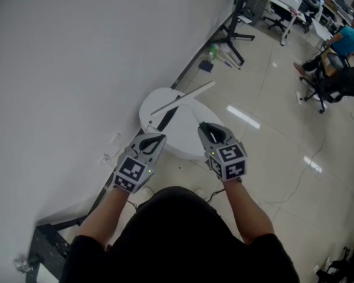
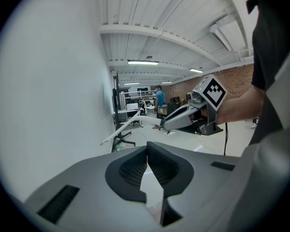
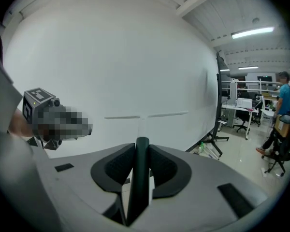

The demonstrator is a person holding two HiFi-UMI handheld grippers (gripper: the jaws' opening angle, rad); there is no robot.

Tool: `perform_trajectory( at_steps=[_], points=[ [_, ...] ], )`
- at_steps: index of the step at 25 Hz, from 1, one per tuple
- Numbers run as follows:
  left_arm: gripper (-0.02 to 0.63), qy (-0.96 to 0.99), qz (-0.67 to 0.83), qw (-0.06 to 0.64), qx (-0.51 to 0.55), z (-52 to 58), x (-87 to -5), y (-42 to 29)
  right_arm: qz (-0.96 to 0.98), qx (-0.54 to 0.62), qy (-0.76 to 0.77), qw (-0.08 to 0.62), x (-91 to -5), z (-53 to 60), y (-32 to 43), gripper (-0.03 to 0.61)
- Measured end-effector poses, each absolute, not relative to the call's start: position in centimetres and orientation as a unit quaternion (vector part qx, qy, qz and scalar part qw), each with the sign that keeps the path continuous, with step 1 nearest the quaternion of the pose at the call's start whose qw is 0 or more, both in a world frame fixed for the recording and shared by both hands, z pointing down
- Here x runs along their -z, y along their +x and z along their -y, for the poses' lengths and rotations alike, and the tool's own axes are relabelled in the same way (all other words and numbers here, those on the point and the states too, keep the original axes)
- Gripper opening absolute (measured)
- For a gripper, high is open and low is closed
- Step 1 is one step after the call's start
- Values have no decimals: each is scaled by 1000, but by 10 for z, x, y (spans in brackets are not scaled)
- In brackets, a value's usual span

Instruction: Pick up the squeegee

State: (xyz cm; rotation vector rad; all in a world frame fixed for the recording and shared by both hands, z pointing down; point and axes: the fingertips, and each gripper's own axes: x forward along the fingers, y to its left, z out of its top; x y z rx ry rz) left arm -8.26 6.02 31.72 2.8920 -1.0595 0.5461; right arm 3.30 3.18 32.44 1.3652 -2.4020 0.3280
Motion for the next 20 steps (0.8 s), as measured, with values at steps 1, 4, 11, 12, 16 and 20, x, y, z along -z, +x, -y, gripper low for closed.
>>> perform_trajectory(
  at_steps=[1, 4, 11, 12, 16, 20],
  points=[
    [6, 925, 337, 6, -172, -61, -316, -87, 848, -115, 485, 179, -324, -35, 28, 100],
    [6, 927, 335, 0, -167, -64, -311, -94, 847, -112, 488, 181, -321, -43, 18, 100],
    [6, 927, 341, 1, -159, -64, -303, -100, 846, -108, 486, 189, -313, -52, 9, 100],
    [6, 927, 341, 2, -159, -66, -303, -100, 846, -107, 486, 189, -312, -54, 9, 100],
    [6, 927, 341, 2, -157, -66, -306, -102, 846, -105, 486, 191, -314, -56, 6, 100],
    [6, 927, 340, 2, -156, -63, -308, -100, 845, -106, 487, 195, -316, -53, 6, 100]
  ],
)
